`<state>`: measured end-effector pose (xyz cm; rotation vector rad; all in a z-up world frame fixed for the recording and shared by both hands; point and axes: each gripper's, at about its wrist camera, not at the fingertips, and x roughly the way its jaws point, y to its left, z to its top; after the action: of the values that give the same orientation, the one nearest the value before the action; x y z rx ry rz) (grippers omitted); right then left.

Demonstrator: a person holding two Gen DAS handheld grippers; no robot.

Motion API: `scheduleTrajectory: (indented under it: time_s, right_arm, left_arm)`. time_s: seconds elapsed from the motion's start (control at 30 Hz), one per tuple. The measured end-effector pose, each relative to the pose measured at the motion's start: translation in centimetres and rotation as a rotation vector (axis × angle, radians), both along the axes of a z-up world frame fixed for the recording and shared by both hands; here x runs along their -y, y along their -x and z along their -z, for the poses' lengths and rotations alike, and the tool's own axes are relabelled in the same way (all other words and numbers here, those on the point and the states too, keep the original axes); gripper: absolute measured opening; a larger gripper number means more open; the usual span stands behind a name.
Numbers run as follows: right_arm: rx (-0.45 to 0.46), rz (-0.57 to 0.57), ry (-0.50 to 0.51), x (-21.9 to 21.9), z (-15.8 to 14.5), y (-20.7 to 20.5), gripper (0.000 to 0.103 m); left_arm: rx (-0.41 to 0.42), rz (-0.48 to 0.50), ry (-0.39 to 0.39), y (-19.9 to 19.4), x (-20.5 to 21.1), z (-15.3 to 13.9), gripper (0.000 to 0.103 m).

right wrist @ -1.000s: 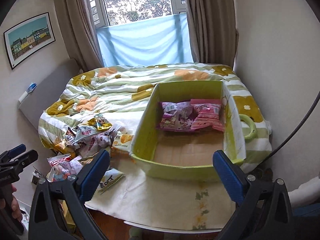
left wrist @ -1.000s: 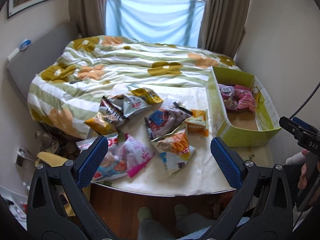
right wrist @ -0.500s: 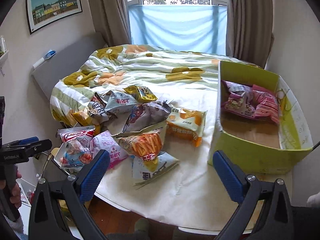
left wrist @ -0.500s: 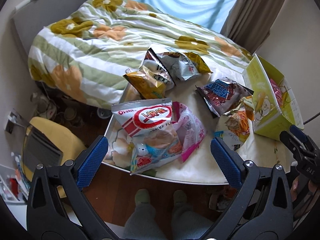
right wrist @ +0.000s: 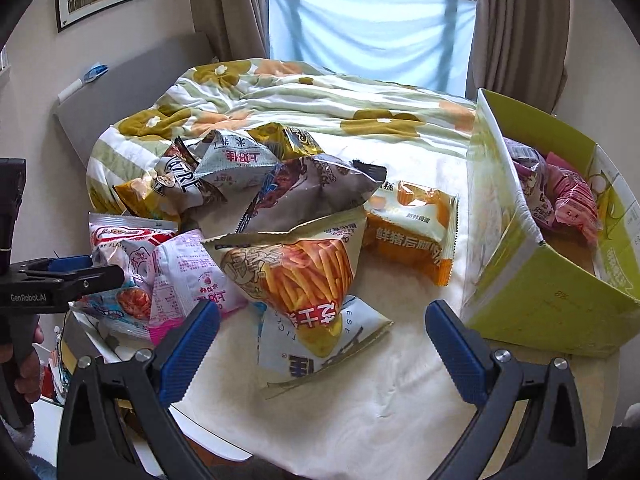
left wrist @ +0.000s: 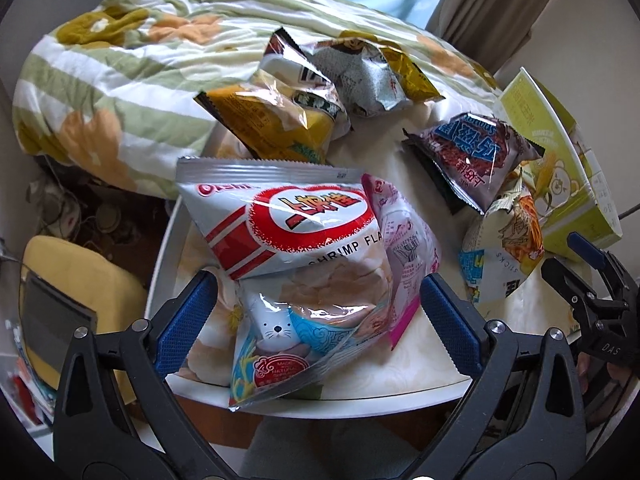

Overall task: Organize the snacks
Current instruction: 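Grasp the red-white shrimp chip bag with the left tool while the right tool grasps the orange fries bag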

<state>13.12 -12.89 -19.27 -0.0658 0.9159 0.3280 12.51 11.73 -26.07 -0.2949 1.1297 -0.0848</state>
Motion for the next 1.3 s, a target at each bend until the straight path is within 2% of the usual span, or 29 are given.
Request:
scheduleTrajectory:
  time_s: [0.1,0.27,0.4,0.57,0.83,1.03,1.1,1.17,1.3]
  right_arm:
    - [-0.021,-0.008,0.003,-0.3,0.7,-0.6,0.102]
    - [-0.035,-0.046,0.021,-1.1,1.3,-1.4,0.102]
    - [-0.043,-0.078,0.037,-1.7,1.9,-2.0,0.102]
    - [-0.058,-0.097,0.052,-2.2,3.0,-2.4,0.102]
    - [-0.080,-0.072,0.078,-2.1,3.4,-2.7,0.102]
    - [-0.081,-0.119,0.100,-2.3,4.1,-3.0,0.098]
    - [-0.083,-0.141,0.108,-2.5,4.7,-3.1,0.092]
    - [-0.102,-0.159,0.109,-2.7,5.5,-3.4,0.080]
    - [-0.098,-0.177,0.101,-2.7,6.1,-3.3,0.072]
  left_arm:
    - [-0.033,0.012,0.001,-0.5,-0.2,1.1,0.084]
    - [-0.020,0.014,0.030,-0.7,-0.8,1.2,0.075]
    - [-0.014,0.040,0.018,-0.9,-0.9,1.1,0.062]
    - [-0.001,0.055,0.022,-0.5,-0.8,1.1,0.053]
    - [0.023,0.047,0.010,0.5,-1.8,-0.1,0.051]
    - [0.032,0.051,-0.007,1.1,-1.8,-0.9,0.051]
    - [0.028,0.053,-0.012,1.3,-1.7,-0.8,0.051]
    - [0.025,0.050,-0.015,1.4,-1.6,-0.7,0.051]
    - [0.026,0.046,-0.015,1.6,-1.5,-0.8,0.051]
